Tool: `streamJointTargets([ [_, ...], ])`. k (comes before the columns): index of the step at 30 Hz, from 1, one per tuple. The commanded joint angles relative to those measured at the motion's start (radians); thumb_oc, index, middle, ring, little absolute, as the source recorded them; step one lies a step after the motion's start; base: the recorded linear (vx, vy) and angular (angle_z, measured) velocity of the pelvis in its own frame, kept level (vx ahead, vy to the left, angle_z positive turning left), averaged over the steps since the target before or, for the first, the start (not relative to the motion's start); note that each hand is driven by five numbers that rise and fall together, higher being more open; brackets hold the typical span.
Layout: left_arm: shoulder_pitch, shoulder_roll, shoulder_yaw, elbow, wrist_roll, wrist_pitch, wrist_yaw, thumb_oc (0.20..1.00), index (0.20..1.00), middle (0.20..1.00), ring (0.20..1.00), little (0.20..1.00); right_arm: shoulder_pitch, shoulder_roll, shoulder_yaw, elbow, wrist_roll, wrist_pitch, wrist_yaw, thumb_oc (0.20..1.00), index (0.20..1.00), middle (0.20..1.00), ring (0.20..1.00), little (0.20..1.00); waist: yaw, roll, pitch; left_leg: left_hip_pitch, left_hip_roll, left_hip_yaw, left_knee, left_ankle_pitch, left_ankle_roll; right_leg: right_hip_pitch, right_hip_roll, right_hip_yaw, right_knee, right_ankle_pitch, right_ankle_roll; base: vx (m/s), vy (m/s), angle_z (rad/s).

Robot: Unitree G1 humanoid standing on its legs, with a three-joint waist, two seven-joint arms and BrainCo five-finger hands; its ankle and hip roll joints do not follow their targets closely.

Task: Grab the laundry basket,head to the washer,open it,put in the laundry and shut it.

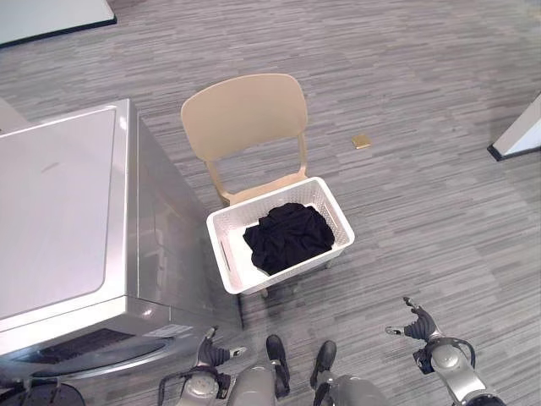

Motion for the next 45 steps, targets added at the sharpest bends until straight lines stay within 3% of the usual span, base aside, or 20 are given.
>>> streamJointTargets([
  [1,0.008,0.061,0.012,-0.004,-0.021,-0.009,0.006,1.000,1.000,1.000,1.000,1.000,0.007,-0.035,0.008,-0.039,-0.022,-0.020,-0.008,1.000,1.000,1.000,1.000,1.000,0.025,-0.016,-0.044,0.001,-0.024,-0.033,0.044,-0.054,0.024,0.066,-0.075,0.031,0.162,-0.181,0.146,0.16,0.052,-0.01],
  [5,0.002,0.095,0.036,0.017,-0.016,-0.003,0.018,1.000,1.000,1.000,1.000,1.000,-0.018,-0.053,0.019,-0.112,-0.054,-0.028,-0.011,1.000,1.000,1.000,1.000,1.000,0.039,-0.036,-0.019,0.040,-0.035,-0.074,0.037,-0.085,0.053,-0.041,-0.135,0.043,0.432,-0.177,0.204,0.10,0.005,0.29],
  [6,-0.013,0.102,0.035,0.018,-0.010,-0.014,0.031,1.000,1.000,1.000,1.000,1.000,-0.029,-0.084,0.026,-0.192,-0.088,-0.040,-0.006,1.000,1.000,1.000,1.000,1.000,0.026,-0.028,-0.002,0.054,-0.034,-0.127,0.019,-0.064,0.058,-0.113,-0.130,0.116,0.469,-0.166,0.185,0.03,-0.114,1.02],
  [8,-0.015,0.101,0.026,0.015,-0.007,-0.022,0.034,1.000,1.000,1.000,1.000,1.000,-0.048,-0.115,0.037,-0.226,-0.112,-0.046,-0.006,1.000,1.000,1.000,1.000,1.000,0.020,-0.020,-0.001,0.062,-0.038,-0.163,0.000,-0.054,0.051,-0.131,-0.127,0.170,0.408,-0.161,0.173,0.06,-0.135,1.35],
  [9,-0.017,0.100,0.023,0.024,-0.005,-0.025,0.036,1.000,1.000,1.000,1.000,1.000,-0.061,-0.133,0.046,-0.241,-0.125,-0.049,-0.008,1.000,1.000,1.000,1.000,1.000,0.016,-0.015,-0.003,0.062,-0.039,-0.188,-0.013,-0.045,0.046,-0.147,-0.121,0.211,0.364,-0.141,0.173,0.11,-0.208,1.02],
  [10,-0.022,0.101,0.017,0.038,0.002,-0.028,0.033,1.000,1.000,1.000,1.000,1.000,-0.091,-0.165,0.078,-0.244,-0.159,-0.049,-0.003,1.000,1.000,1.000,1.000,1.000,0.008,-0.015,-0.001,0.071,-0.048,-0.233,-0.029,-0.041,0.037,-0.165,-0.115,0.295,0.283,-0.101,0.182,0.11,-0.211,0.96],
  [11,-0.017,0.108,0.011,0.037,0.008,-0.036,0.031,1.000,1.000,1.000,1.000,1.000,-0.099,-0.180,0.087,-0.253,-0.175,-0.050,0.003,1.000,1.000,1.000,1.000,1.000,0.013,-0.023,-0.008,0.066,-0.059,-0.256,-0.031,-0.036,0.034,-0.134,-0.120,0.309,0.222,-0.093,0.185,0.08,-0.202,0.83],
  [16,-0.023,0.112,0.007,0.030,-0.009,-0.042,0.031,1.000,1.000,1.000,1.000,1.000,-0.220,-0.193,0.194,-0.180,-0.219,-0.044,0.013,1.000,1.000,1.000,1.000,1.000,0.067,-0.027,-0.013,0.016,-0.044,-0.306,-0.062,0.012,-0.001,-0.121,-0.114,0.260,0.148,-0.066,0.176,-0.03,-0.209,0.82],
  [25,-0.077,0.117,-0.052,0.009,-0.068,-0.061,0.046,1.000,1.000,1.000,1.000,1.000,-0.462,-0.214,0.327,0.055,-0.261,-0.017,-0.061,1.000,1.000,1.000,1.000,1.000,0.135,0.026,0.069,-0.116,-0.027,-0.426,-0.072,0.097,-0.047,-0.188,-0.099,0.119,0.156,-0.081,0.136,-0.08,-0.108,0.53],
  [31,-0.134,0.126,-0.086,-0.012,-0.128,-0.087,0.072,1.000,1.000,1.000,1.000,1.000,-0.670,-0.210,0.402,0.276,-0.286,0.020,-0.129,1.000,1.000,1.000,1.000,1.000,0.177,0.063,0.137,-0.199,-0.016,-0.455,-0.100,0.149,-0.068,-0.295,-0.091,0.087,0.192,-0.084,0.125,-0.08,-0.031,0.20],
  [38,-0.222,0.123,-0.141,0.004,-0.161,-0.091,0.075,1.000,1.000,1.000,1.000,1.000,-0.796,-0.121,0.466,0.421,-0.230,0.040,-0.090,1.000,1.000,1.000,1.000,1.000,0.208,0.106,0.175,-0.257,-0.027,-0.490,-0.124,0.186,-0.076,-0.377,-0.101,0.060,0.244,-0.100,0.112,-0.04,-0.025,0.17],
  [39,-0.224,0.121,-0.145,0.005,-0.160,-0.089,0.071,1.000,1.000,1.000,1.000,1.000,-0.792,-0.108,0.464,0.401,-0.208,0.037,-0.081,0.501,0.501,0.501,0.501,0.501,0.209,0.109,0.174,-0.256,-0.028,-0.493,-0.127,0.188,-0.077,-0.377,-0.101,0.060,0.247,-0.103,0.111,0.03,-0.015,0.22],
  [40,-0.222,0.116,-0.149,0.003,-0.162,-0.087,0.069,1.000,1.000,1.000,1.000,1.000,-0.780,-0.092,0.450,0.373,-0.164,0.029,-0.076,0.200,0.200,0.200,0.200,0.200,0.210,0.110,0.171,-0.253,-0.028,-0.495,-0.133,0.191,-0.078,-0.374,-0.102,0.058,0.247,-0.104,0.110,0.04,0.004,0.18],
  [45,-0.188,0.093,-0.150,-0.023,-0.168,-0.076,0.060,1.000,1.000,1.000,1.000,1.000,-0.707,-0.035,0.360,0.161,0.042,-0.011,-0.068,0.200,0.200,0.200,0.200,0.200,0.196,0.098,0.155,-0.208,-0.027,-0.491,-0.149,0.179,-0.078,-0.324,-0.097,0.068,0.224,-0.104,0.110,0.04,0.038,0.05],
])
